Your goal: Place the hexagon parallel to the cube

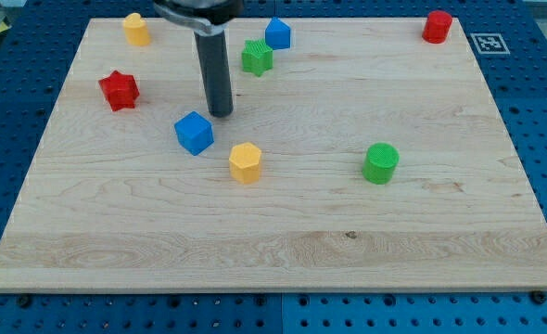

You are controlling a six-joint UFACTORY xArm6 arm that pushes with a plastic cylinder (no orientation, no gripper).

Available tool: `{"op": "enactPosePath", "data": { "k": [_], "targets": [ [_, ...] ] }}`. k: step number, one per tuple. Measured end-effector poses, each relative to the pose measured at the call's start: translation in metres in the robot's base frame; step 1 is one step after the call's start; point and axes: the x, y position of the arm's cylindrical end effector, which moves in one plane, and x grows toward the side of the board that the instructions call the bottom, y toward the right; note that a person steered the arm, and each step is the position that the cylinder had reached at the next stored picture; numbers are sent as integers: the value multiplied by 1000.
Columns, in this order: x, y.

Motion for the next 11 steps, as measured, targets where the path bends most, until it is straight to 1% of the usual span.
{"op": "enactPosePath", "data": {
  "k": [1,2,3,5,7,9,11],
  "targets": [
    [46,-4],
    [78,-5],
    [94,0],
    [95,33],
    [85,33],
    [64,39],
    [43,71]
  ]
}}
